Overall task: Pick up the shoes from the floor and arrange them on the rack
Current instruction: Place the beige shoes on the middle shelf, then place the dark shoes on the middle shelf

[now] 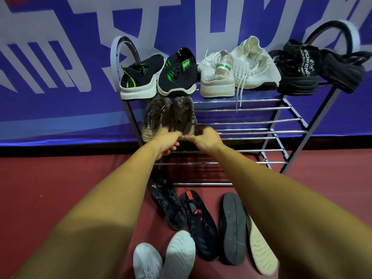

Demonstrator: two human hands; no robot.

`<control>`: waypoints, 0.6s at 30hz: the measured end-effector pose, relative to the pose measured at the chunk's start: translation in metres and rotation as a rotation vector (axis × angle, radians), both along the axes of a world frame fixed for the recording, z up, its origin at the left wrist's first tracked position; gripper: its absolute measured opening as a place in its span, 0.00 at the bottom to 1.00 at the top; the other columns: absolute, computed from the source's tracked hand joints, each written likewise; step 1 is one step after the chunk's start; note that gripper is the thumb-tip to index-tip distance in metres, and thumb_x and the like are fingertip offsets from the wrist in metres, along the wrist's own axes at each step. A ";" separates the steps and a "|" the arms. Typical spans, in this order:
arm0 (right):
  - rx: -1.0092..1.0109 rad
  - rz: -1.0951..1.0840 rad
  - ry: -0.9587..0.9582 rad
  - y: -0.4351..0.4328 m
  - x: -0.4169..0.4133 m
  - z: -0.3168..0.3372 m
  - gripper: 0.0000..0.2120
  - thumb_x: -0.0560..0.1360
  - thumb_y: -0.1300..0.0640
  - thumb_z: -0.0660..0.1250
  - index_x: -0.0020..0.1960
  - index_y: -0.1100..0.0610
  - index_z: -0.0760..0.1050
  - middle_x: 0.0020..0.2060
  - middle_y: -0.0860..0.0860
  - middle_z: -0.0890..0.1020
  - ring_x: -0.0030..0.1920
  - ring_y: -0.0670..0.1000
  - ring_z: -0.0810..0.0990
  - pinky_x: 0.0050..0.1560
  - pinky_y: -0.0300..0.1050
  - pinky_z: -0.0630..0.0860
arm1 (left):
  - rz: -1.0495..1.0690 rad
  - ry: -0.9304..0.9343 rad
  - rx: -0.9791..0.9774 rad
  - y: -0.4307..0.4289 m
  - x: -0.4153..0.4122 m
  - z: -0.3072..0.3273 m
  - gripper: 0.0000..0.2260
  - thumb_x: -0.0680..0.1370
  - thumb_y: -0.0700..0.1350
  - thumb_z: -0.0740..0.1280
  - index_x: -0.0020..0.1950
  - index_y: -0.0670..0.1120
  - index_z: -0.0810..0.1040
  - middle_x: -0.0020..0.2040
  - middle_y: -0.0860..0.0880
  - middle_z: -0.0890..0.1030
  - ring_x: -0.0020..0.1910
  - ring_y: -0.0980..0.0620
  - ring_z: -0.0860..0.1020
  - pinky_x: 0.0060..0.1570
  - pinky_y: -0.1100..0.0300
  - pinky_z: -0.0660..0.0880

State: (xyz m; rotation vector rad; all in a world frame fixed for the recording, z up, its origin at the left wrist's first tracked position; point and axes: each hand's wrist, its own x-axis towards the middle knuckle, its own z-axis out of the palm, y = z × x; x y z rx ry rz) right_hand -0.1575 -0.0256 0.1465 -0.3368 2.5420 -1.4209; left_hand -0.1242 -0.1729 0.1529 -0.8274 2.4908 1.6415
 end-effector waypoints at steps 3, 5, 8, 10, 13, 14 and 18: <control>0.070 0.052 0.014 0.008 0.004 0.007 0.16 0.74 0.49 0.72 0.58 0.54 0.82 0.52 0.53 0.85 0.53 0.56 0.82 0.55 0.48 0.78 | -0.041 -0.005 -0.019 0.001 0.013 0.003 0.16 0.81 0.50 0.64 0.68 0.51 0.70 0.38 0.49 0.78 0.28 0.56 0.72 0.26 0.65 0.63; 0.125 0.096 0.017 0.014 0.008 0.012 0.16 0.75 0.52 0.71 0.61 0.55 0.80 0.55 0.53 0.84 0.55 0.55 0.81 0.56 0.47 0.77 | -0.067 -0.014 -0.052 0.001 0.021 0.004 0.18 0.81 0.48 0.63 0.71 0.53 0.68 0.38 0.48 0.78 0.28 0.55 0.72 0.25 0.66 0.62; 0.155 0.140 0.007 0.025 0.018 0.020 0.21 0.75 0.53 0.71 0.67 0.57 0.76 0.61 0.54 0.81 0.60 0.55 0.79 0.63 0.50 0.75 | -0.085 -0.027 -0.101 0.004 0.033 0.000 0.26 0.80 0.44 0.63 0.76 0.57 0.61 0.37 0.47 0.79 0.28 0.54 0.74 0.25 0.65 0.63; 0.196 0.157 0.006 0.034 0.022 0.025 0.24 0.75 0.53 0.72 0.69 0.57 0.74 0.64 0.55 0.79 0.62 0.55 0.78 0.65 0.51 0.75 | -0.087 -0.031 -0.119 0.008 0.042 -0.003 0.30 0.80 0.44 0.64 0.79 0.58 0.56 0.38 0.47 0.80 0.29 0.53 0.75 0.25 0.64 0.65; 0.271 0.161 0.016 0.048 0.029 0.030 0.26 0.75 0.52 0.72 0.70 0.57 0.72 0.65 0.55 0.79 0.61 0.56 0.79 0.64 0.51 0.75 | -0.118 -0.054 -0.142 0.014 0.056 -0.010 0.29 0.80 0.44 0.64 0.78 0.56 0.56 0.41 0.46 0.81 0.30 0.53 0.76 0.27 0.63 0.65; 0.289 0.156 0.023 0.053 0.032 0.030 0.26 0.75 0.52 0.71 0.70 0.57 0.73 0.64 0.55 0.79 0.61 0.56 0.79 0.63 0.49 0.75 | -0.152 -0.078 -0.168 0.017 0.060 -0.013 0.28 0.80 0.44 0.64 0.78 0.55 0.58 0.42 0.46 0.81 0.30 0.53 0.76 0.28 0.63 0.66; 0.403 0.155 0.016 0.072 0.056 0.008 0.23 0.74 0.52 0.70 0.68 0.56 0.75 0.61 0.56 0.81 0.60 0.56 0.79 0.59 0.44 0.74 | -0.330 -0.184 -0.266 0.027 0.079 -0.028 0.29 0.80 0.45 0.65 0.78 0.52 0.56 0.51 0.45 0.80 0.34 0.52 0.79 0.28 0.62 0.70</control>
